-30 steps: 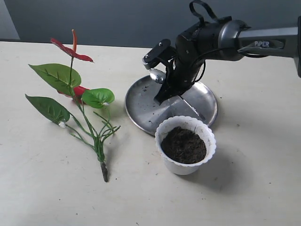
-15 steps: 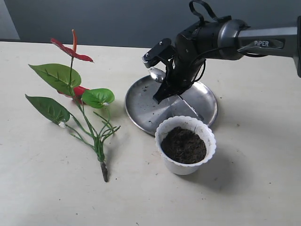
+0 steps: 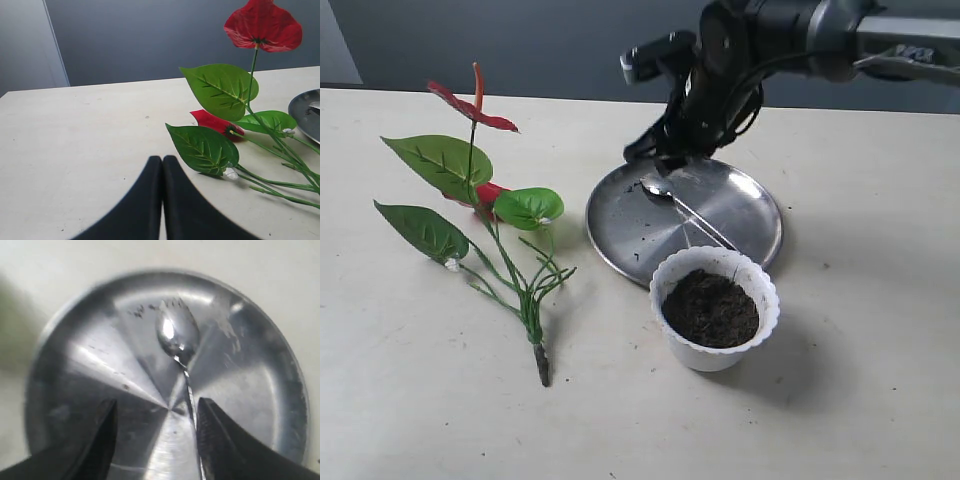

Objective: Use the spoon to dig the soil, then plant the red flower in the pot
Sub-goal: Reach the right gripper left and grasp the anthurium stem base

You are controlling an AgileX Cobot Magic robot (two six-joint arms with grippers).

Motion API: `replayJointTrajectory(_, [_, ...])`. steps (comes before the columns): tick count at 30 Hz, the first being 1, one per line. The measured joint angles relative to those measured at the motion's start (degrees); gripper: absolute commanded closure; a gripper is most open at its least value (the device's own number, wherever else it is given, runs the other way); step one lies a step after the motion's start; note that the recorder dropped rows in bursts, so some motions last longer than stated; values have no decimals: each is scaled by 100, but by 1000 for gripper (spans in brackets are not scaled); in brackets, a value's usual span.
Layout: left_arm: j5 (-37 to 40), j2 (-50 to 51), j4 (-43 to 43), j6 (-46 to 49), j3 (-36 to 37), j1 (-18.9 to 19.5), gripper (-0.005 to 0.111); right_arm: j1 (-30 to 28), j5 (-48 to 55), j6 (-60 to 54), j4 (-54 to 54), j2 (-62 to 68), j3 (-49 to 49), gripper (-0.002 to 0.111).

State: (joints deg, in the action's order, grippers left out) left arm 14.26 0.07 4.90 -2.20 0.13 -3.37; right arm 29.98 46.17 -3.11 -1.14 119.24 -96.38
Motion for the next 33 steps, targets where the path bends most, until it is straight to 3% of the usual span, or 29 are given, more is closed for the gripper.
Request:
replayJointTrajectory(7, [0, 0, 0, 0, 0, 0, 106, 715, 249, -768, 1597, -562, -327, 61])
replayJointTrajectory(16, [0, 0, 0, 0, 0, 0, 106, 2180, 253, -454, 774, -57, -494, 57])
replayJointTrajectory(19, [0, 0, 0, 0, 0, 0, 106, 2267, 253, -253, 560, 209, -716, 50])
replayJointTrajectory(33, [0, 0, 0, 0, 0, 0, 106, 2269, 432, 475, -222, 1206, -1652, 50])
